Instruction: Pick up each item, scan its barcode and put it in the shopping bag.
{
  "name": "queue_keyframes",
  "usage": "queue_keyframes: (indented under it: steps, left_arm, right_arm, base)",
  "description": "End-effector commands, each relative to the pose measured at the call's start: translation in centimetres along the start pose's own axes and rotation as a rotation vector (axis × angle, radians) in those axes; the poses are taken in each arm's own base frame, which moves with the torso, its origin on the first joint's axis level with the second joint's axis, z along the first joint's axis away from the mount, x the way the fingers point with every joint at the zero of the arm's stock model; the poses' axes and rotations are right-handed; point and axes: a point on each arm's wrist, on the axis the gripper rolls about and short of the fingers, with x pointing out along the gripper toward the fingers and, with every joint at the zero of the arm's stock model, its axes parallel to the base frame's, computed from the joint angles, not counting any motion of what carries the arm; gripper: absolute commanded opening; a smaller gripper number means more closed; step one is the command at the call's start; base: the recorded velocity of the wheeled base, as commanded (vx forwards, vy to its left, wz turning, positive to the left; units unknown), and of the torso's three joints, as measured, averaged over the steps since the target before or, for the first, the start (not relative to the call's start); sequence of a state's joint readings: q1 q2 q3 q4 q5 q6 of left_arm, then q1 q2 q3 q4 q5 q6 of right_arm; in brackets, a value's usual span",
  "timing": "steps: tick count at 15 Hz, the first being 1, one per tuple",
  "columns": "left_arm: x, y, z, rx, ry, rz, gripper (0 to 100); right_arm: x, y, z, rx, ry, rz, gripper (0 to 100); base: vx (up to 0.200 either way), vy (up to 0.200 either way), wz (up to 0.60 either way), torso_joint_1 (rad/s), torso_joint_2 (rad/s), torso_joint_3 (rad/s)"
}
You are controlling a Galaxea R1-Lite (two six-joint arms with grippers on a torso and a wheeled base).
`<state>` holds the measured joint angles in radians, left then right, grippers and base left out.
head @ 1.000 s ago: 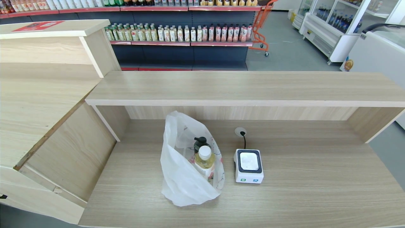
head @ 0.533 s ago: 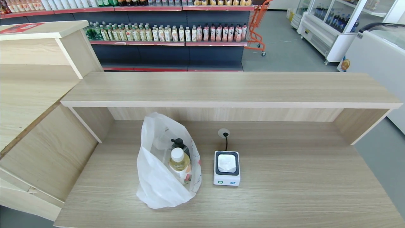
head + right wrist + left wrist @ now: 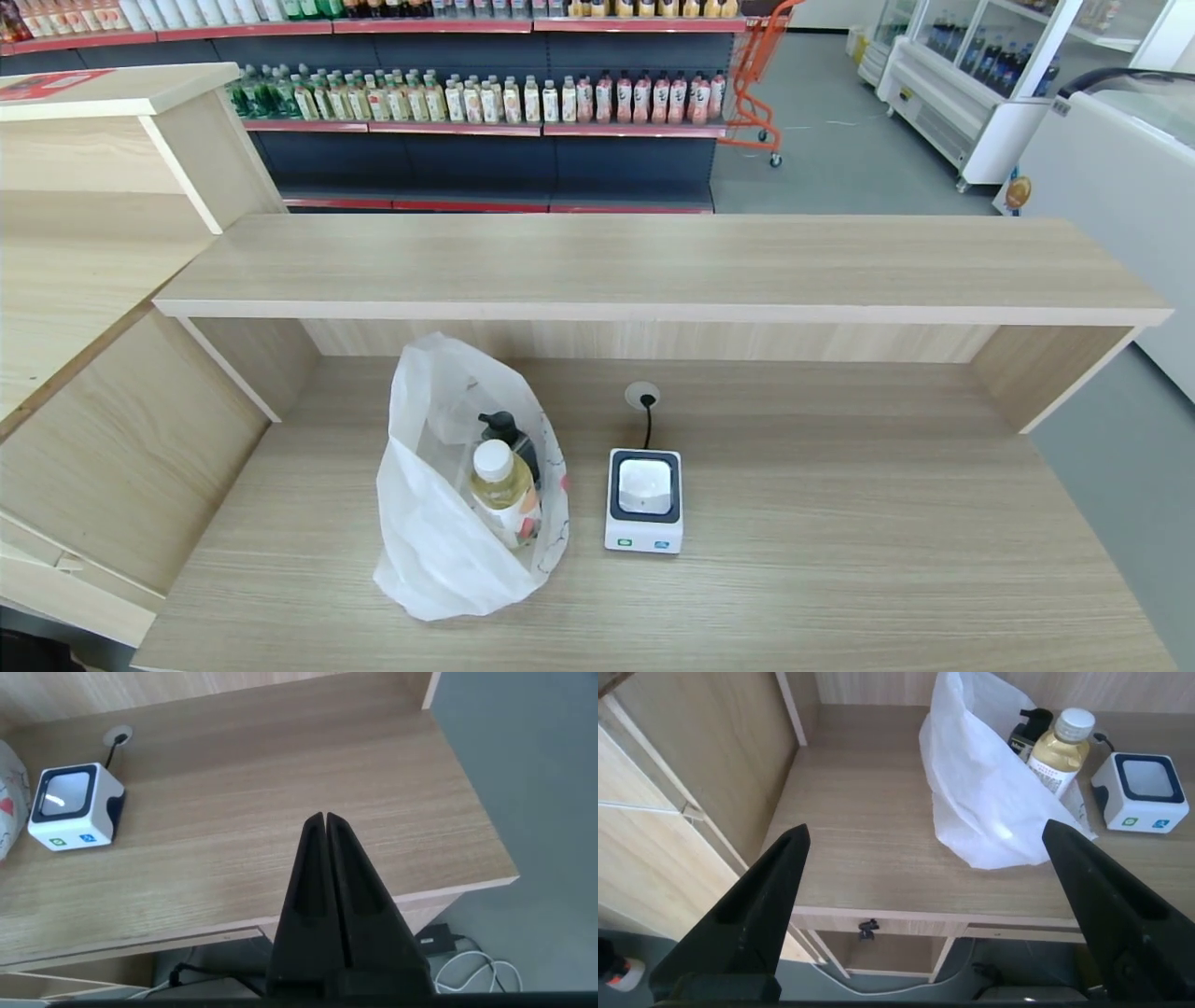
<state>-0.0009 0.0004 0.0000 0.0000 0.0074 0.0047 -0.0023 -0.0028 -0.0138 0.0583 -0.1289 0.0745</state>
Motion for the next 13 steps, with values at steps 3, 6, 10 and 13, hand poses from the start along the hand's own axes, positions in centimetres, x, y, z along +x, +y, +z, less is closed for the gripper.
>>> queue_keyframes:
  steps: [3,6,10,13]
  left_arm:
    - [0.0,0.0,0.0,0.0,0.0,0.001,100]
    - [0.0,0.0,0.0,0.0,0.0,0.001,100]
    - [0.0,0.0,0.0,0.0,0.0,0.001,100]
    - [0.0,0.0,0.0,0.0,0.0,0.001,100]
  right_arm:
    - [0.02,0.0,0.01,0.0,0.003,-0.001,0]
    - [0.02,0.0,0.01,-0.003,0.003,0.001,0]
    - [0.02,0.0,0.01,-0.001,0.003,-0.001,0]
    - [0.02,0.0,0.01,-0.009,0.003,0.001,0]
  base:
    - [0.0,0.0,0.0,0.0,0.0,0.0]
    - [0.0,0.0,0.0,0.0,0.0,0.0]
    - [0.0,0.0,0.0,0.0,0.0,0.0]
    - [0.0,0.0,0.0,0.0,0.0,0.0]
